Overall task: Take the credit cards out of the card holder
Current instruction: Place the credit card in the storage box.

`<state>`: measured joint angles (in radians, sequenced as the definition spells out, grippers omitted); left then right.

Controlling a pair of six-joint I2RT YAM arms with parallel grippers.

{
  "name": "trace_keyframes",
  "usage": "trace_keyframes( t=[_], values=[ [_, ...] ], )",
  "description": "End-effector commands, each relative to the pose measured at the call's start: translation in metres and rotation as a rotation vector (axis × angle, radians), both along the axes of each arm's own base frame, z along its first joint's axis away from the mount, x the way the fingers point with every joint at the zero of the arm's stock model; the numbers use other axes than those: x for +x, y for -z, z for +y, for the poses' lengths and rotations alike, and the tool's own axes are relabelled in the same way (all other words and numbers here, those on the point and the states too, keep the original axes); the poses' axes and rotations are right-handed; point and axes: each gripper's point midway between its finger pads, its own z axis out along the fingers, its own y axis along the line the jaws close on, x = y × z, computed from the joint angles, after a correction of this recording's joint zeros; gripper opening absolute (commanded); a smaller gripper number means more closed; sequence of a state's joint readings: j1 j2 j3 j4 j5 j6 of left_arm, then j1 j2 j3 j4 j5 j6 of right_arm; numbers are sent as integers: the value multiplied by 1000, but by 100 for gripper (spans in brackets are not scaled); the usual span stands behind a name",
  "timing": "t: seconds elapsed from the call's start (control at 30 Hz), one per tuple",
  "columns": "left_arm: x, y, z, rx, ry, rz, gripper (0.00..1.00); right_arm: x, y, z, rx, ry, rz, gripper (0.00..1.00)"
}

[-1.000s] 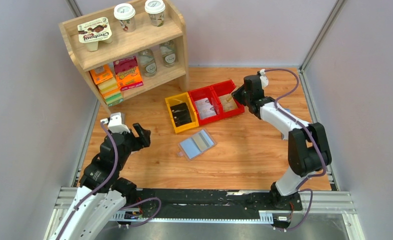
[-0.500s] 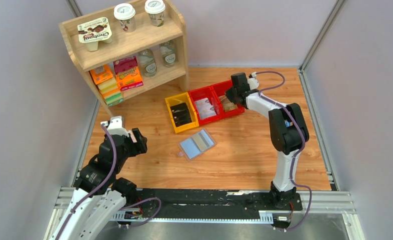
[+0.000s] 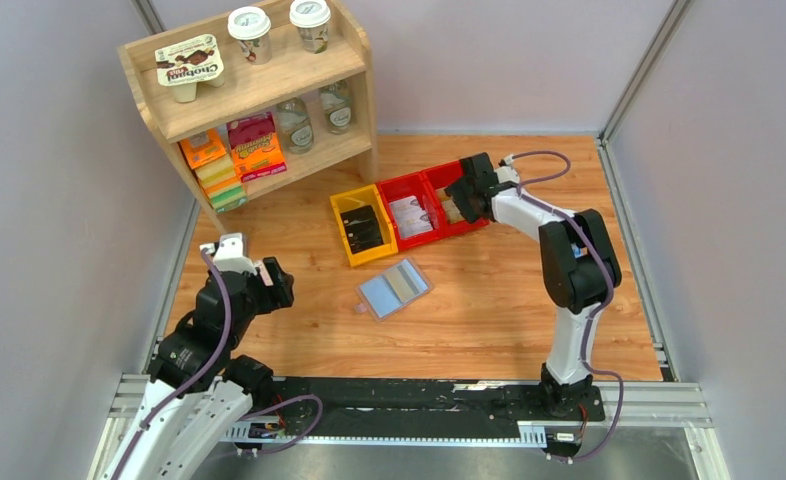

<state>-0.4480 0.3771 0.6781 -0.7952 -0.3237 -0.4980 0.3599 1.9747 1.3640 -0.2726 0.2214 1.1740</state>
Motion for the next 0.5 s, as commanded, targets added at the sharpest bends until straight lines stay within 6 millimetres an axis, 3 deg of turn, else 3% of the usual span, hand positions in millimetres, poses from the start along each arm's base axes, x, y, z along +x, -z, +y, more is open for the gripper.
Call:
trace_keyframes(
  t=[0.0, 0.27, 0.37, 0.47],
  values=[
    [3, -9, -3, -8, 25, -42, 84, -16, -42, -7, -43, -9, -58, 66],
    [7, -6, -24, -16, 132, -29, 85, -67, -68, -4, -215, -208, -103, 83],
    [12, -3, -34, -28, 172, -6, 85, -85, -77, 15, -254, -359, -148, 86],
    [18, 3, -52, -70, 222, 45, 85, -110, -76, 50, -293, -590, -198, 87]
  ],
)
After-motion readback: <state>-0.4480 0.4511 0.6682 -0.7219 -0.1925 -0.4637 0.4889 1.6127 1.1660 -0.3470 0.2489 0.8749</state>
